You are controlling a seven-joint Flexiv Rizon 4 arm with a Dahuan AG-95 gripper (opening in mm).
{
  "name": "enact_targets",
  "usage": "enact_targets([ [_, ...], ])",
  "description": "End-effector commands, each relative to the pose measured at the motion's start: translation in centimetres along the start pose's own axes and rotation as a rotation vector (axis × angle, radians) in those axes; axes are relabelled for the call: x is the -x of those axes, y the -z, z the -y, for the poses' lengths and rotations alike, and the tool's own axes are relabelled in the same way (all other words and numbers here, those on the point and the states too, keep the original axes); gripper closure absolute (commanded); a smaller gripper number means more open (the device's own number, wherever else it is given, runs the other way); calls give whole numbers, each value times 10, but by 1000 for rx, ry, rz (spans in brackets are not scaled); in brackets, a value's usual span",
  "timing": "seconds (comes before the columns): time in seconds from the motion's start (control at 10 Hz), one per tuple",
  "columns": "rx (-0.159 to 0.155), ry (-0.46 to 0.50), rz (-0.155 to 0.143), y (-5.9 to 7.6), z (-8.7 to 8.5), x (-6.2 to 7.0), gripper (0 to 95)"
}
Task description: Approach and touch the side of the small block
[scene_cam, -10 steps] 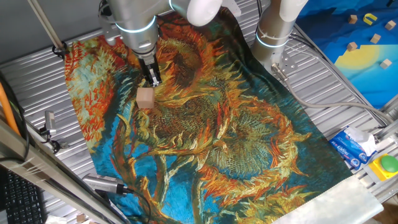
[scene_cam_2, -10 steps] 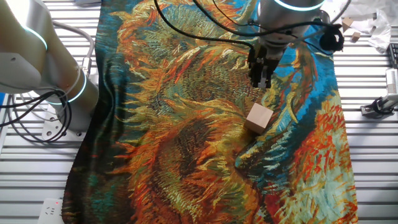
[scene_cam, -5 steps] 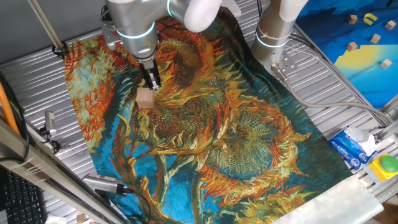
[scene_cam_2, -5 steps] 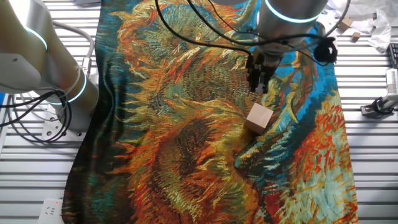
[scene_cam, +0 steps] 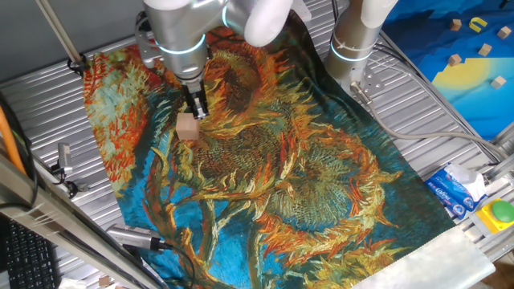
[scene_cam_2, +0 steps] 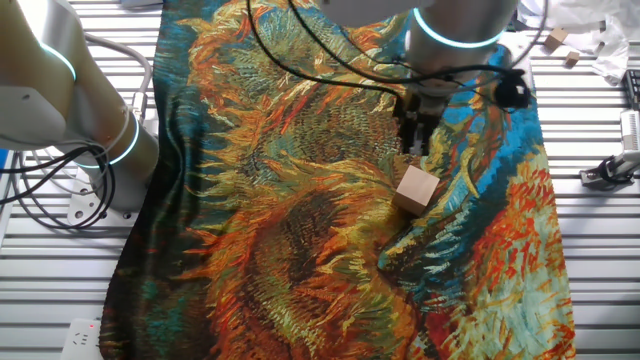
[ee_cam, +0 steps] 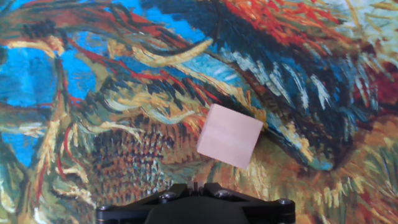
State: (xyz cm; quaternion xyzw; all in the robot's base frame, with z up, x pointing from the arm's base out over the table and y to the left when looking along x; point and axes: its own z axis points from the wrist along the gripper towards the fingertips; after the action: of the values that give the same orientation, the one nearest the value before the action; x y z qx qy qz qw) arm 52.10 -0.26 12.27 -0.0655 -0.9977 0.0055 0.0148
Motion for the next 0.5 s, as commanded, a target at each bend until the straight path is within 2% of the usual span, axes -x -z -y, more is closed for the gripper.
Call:
enact_targets([
  [0.1,0,-2,2,2,0,9,950],
  [0.5,2,-10,0,0,-1,22,950],
])
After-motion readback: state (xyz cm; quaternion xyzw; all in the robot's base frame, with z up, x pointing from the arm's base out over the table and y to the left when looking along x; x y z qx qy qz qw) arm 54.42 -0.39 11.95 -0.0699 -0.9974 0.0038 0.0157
